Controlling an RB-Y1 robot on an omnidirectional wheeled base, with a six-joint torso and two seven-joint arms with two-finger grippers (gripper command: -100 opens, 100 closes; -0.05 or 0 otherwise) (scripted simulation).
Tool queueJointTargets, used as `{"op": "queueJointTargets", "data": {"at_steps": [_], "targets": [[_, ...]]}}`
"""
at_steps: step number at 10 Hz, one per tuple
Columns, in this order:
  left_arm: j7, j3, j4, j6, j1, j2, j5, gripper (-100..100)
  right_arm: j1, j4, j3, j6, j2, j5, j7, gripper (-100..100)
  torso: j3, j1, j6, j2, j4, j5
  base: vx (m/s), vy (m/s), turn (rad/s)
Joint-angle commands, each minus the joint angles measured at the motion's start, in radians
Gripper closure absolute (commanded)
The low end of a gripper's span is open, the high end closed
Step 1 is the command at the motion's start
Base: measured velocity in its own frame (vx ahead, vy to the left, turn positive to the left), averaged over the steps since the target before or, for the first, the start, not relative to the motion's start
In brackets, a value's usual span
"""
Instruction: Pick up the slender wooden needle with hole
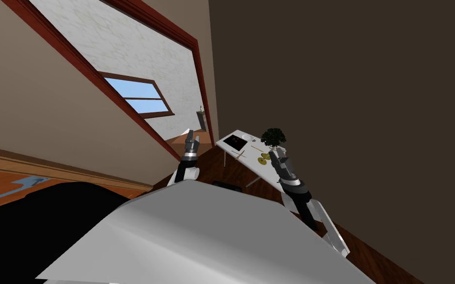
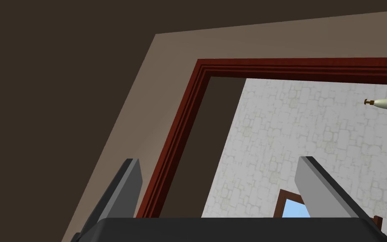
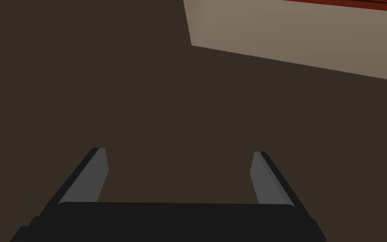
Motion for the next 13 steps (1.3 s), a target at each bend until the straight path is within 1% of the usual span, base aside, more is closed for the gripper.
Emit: {"op": "queueJointTargets", "data": {"at_steps": [1,2,3,4,5,6,7,8,9,10,11,12,13], "targets": [[0.0,0.0,0.0,0.0,0.0,0.0,0.0,0,-0.002,0.011,-0.01,-0.016,-0.019,0.033,0.014,-100,0.0,0.0,0.0,0.0,0.0,0.0,-0.007,0.004,0.063],[0.0,0.0,0.0,0.0,0.0,0.0,0.0,0,-0.012,0.042,-0.031,-0.046,-0.058,0.071,0.041,-100,0.0,0.0,0.0,0.0,0.0,0.0,-0.007,0.014,0.116],[0.0,0.0,0.0,0.0,0.0,0.0,0.0,0,-0.012,0.042,-0.031,-0.046,-0.058,0.084,0.041,-100,0.0,0.0,0.0,0.0,0.0,0.0,-0.004,0.01,0.064],[0.0,0.0,0.0,0.0,0.0,0.0,0.0,0,-0.023,0.074,-0.051,-0.077,-0.098,0.121,0.068,-100,0.0,0.001,0.0,0.0,0.0,0.0,-0.005,0.019,0.141],[0.0,0.0,0.0,0.0,0.0,0.0,0.0,0,-0.023,0.074,-0.051,-0.077,-0.098,0.137,0.068,-100,0.0,0.001,0.0,0.0,0.0,0.0,-0.004,0.014,0.071],[0.0,0.0,0.0,0.0,0.0,0.0,0.0,0,-0.035,0.108,-0.071,-0.107,-0.138,0.174,0.096,-100,0.0,0.001,0.0,0.0,0.0,0.0,-0.008,0.022,0.146],[0.0,0.0,0.0,0.0,0.0,0.0,0.0,0,-0.035,0.108,-0.071,-0.107,-0.138,0.193,0.096,-100,0.0,0.001,0.0,0.0,0.0,0.0,-0.005,0.017,0.066],[0.0,0.0,0.0,0.0,0.0,0.0,0.0,0,-0.048,0.143,-0.09,-0.138,-0.178,0.225,0.126,-100,0.0,0.001,0.001,0.0,0.0,0.0,-0.001,0.032,0.13],[0.0,0.0,0.0,0.0,0.0,0.0,0.0,0,-0.048,0.143,-0.09,-0.138,-0.178,0.251,0.126,-100,0.0,0.002,0.0,-0.001,0.0,0.0,-0.001,0.026,0.076],[0.0,0.0,0.0,0.0,0.0,0.0,0.0,0,-0.063,0.179,-0.108,-0.168,-0.219,0.284,0.156,-100,0.0,0.002,0.001,0.0,0.0,0.0,-0.005,0.035,0.153],[0.0,0.0,0.0,0.0,0.0,0.0,0.0,0,-0.063,0.179,-0.108,-0.168,-0.219,0.311,0.156,-100,0.0,0.002,0.0,0.0,0.0,0.0,0.001,0.026,0.066],[0.0,0.0,0.0,0.0,0.0,0.0,0.0,0,-0.078,0.217,-0.126,-0.198,-0.259,0.342,0.187,-100,0.0,0.002,0.001,0.0,0.0,0.0,0.005,0.044,0.131],[0.0,0.0,0.0,0.0,0.0,0.0,0.0,0,-0.078,0.217,-0.126,-0.198,-0.259,0.373,0.187,-100,-0.001,0.002,0.0,-0.001,0.0,0.001,0.001,0.035,0.07]]}}
